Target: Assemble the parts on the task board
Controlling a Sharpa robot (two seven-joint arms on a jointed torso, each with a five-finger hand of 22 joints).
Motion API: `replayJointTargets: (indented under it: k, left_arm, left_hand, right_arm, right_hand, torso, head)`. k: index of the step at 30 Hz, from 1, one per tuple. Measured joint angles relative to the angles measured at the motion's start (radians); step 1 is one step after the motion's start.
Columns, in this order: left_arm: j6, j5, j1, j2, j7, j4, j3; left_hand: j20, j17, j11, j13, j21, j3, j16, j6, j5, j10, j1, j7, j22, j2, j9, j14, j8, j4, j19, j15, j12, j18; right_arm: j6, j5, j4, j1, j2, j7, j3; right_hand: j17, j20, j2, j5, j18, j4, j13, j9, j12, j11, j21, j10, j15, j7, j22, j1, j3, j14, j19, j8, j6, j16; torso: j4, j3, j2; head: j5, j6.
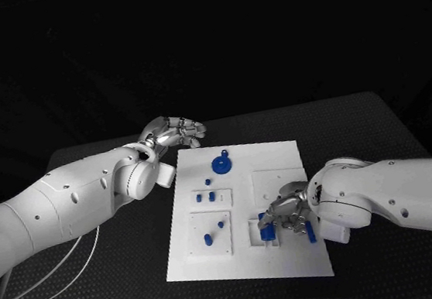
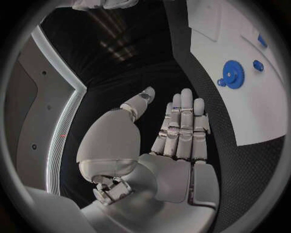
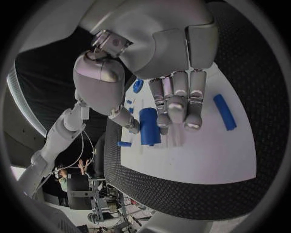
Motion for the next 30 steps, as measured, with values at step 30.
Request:
replayJointTargets:
  k: [30]
  left_arm:
    - [0.002,-0.001,0.001,-0.003,-0.004,0.005,0.0]
  left_hand:
    - [0.0,0.002,0.0,0.0,0.0,0.0,0.0,0.0,0.0,0.0,0.0,0.0,0.0,0.0,-0.001,0.0,0.0,0.005,0.0,0.0,0.0,-0.003]
  right_arm:
    - [0.01,-0.005,-0.027,-0.025,0.029,-0.002,0.002]
  right_hand:
    - [0.002,0.0,-0.001,-0.001,0.0,0.0,0.003,0.0,-0.004,0.002,0.0,0.002,0.002,0.002,0.0,-0.017,0.0,0.002,0.0,-0.002,0.002,-0.004]
  torso:
    - [-0.0026,0.0018,-0.001]
  head:
    - [0.011,-0.007]
